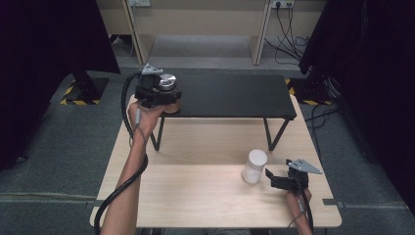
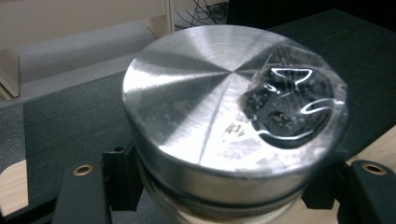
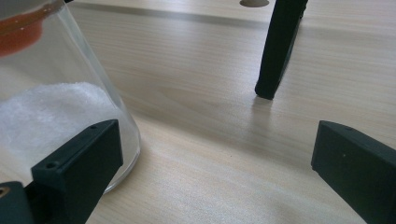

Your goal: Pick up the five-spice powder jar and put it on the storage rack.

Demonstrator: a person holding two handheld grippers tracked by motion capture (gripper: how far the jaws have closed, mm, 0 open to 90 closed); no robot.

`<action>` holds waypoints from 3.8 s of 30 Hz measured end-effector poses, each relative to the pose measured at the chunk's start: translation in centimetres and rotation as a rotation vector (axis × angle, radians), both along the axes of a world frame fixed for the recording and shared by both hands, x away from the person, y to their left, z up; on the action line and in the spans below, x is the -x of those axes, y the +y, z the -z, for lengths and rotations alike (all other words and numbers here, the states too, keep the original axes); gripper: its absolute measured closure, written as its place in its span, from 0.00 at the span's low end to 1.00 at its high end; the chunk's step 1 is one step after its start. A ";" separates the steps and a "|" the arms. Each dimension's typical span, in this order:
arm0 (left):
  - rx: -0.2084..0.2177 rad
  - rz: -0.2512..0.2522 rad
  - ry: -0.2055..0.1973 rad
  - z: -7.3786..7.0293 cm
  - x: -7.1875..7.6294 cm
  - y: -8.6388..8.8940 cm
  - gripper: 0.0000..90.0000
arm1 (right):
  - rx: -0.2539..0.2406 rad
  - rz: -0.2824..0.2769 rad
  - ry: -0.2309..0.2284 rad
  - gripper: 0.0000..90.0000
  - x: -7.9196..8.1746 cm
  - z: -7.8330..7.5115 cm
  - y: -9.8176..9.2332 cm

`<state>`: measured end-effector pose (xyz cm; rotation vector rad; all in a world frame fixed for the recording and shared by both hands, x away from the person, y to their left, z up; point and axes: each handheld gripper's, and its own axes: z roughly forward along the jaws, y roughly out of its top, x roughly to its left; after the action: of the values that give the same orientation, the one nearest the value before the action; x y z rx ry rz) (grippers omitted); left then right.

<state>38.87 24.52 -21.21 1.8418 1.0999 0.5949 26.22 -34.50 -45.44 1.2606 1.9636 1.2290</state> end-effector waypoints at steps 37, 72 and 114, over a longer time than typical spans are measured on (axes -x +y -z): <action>-0.003 -0.047 -0.042 1.6 -0.9 0.8 0.34 | 0.003 0.002 -0.006 0.02 0.1 0.1 0.1; 0.092 0.015 -0.021 -0.4 3.5 4.2 0.00 | 0.025 0.006 -0.009 0.02 0.2 -0.1 0.5; 0.086 0.206 -0.001 10.2 9.9 4.8 0.01 | 0.039 0.000 -0.010 0.02 0.2 -0.1 0.7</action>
<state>28.97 29.31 -31.42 1.8509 0.9067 0.4214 26.04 -33.82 -45.31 1.2326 1.9716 1.1888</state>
